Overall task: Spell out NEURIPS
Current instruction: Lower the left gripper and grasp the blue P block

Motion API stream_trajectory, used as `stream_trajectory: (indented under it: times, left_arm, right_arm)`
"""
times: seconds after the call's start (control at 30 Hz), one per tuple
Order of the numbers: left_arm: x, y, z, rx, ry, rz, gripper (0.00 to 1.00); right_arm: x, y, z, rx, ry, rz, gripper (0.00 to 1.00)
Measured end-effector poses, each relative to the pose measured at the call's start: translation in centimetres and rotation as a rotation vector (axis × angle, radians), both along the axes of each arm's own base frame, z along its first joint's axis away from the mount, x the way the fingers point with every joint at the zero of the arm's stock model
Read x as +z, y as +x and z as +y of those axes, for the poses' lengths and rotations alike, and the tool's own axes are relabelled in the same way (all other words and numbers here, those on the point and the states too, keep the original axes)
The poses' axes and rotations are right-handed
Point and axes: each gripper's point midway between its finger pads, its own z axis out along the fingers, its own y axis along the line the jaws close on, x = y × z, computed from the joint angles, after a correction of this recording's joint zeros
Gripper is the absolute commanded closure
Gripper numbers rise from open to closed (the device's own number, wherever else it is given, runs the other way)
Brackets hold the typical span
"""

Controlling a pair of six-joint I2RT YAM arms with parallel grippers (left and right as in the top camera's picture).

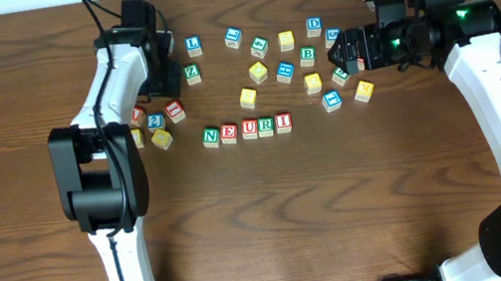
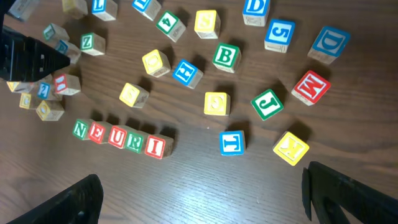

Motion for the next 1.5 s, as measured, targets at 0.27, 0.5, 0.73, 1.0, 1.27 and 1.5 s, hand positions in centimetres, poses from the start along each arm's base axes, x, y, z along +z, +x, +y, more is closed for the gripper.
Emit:
stream_trajectory:
  times: [0.27,0.5,0.73,1.0,1.27,1.5]
  left_arm:
    - [0.1,1.1,-0.2,-0.008,-0.007,-0.044,0.44]
    - [-0.8,1.5,-0.2,-0.027,-0.002,-0.047,0.44]
    - [-2.4,1.6,-0.3,-0.036,0.0,-0.03,0.6]
    - [-2.3,1.7,-0.3,-0.045,0.001,-0.034,0.73]
    - [-2.2,1.6,-0.3,-0.041,0.0,-0.032,0.74]
    - [2.0,1.6,-0.3,-0.004,-0.016,-0.09,0.74]
  right_arm:
    - [0.0,0.1,0.0,-0.001,-0.002,-0.005,0.01]
    - [0.0,0.1,0.0,-0.001,-0.002,-0.006,0.01]
    - [0.0,0.2,0.0,-0.001,-0.002,-0.008,0.01]
    - [0.0,0.2,0.0,-0.001,-0.002,-0.009,0.01]
    - [0.1,0.3,0.0,-0.002,-0.002,-0.013,0.01]
    - [0.1,0.4,-0.1,-0.004,-0.006,-0.016,0.01]
